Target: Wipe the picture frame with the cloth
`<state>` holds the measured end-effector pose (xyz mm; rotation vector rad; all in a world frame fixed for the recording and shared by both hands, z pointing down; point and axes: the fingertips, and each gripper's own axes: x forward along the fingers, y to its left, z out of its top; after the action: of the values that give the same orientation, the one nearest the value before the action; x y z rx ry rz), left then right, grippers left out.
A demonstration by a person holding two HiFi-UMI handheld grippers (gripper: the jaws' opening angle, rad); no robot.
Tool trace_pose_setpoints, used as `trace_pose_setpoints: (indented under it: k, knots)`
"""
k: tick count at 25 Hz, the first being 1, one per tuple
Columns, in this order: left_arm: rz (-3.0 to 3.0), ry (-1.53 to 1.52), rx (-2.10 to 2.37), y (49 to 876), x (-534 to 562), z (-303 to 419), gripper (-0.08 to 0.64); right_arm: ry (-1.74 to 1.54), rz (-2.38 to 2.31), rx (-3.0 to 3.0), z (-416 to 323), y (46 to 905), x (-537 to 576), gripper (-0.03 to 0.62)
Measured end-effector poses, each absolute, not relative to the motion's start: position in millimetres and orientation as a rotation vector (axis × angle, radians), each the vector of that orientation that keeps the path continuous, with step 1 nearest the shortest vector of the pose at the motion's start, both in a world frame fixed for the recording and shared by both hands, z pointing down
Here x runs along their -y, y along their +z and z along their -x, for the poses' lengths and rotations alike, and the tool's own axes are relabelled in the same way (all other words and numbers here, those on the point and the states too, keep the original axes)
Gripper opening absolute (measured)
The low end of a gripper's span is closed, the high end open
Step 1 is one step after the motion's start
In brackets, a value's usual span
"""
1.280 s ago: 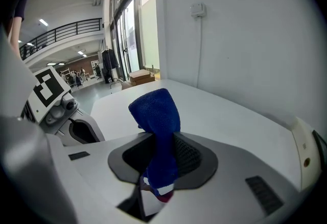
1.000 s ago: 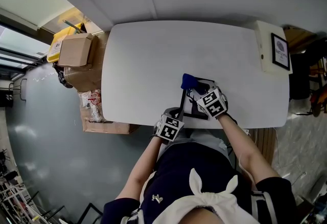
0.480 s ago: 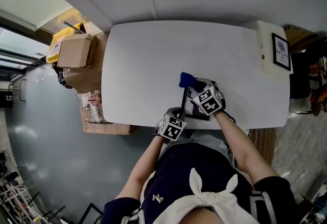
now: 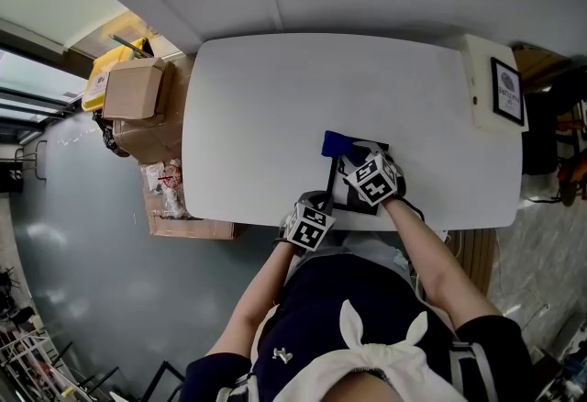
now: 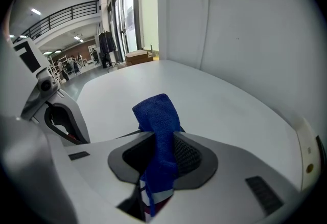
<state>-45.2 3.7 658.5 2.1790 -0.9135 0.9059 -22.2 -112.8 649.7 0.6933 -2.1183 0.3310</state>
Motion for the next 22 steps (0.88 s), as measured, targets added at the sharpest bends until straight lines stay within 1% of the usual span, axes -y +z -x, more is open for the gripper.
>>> trace_pose_setpoints:
  k: [22]
  knots:
    - [-2.176, 0.890, 0.897, 659, -4, 45, 0.003, 0.435, -0.729, 2.196, 23, 660, 113, 0.098]
